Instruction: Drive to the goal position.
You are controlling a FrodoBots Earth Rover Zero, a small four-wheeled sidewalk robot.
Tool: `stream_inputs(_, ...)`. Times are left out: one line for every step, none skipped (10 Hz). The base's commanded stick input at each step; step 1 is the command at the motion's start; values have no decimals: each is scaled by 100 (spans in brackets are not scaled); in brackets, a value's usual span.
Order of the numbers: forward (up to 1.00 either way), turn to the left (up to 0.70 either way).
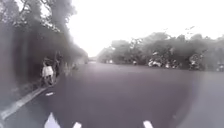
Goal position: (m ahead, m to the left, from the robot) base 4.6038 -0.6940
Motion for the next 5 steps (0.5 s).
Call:
stream_inputs(70, 0)
stream_inputs(70, 0)
stream_inputs(70, 0)
stream_inputs(70, 0)
stream_inputs(70, 0)
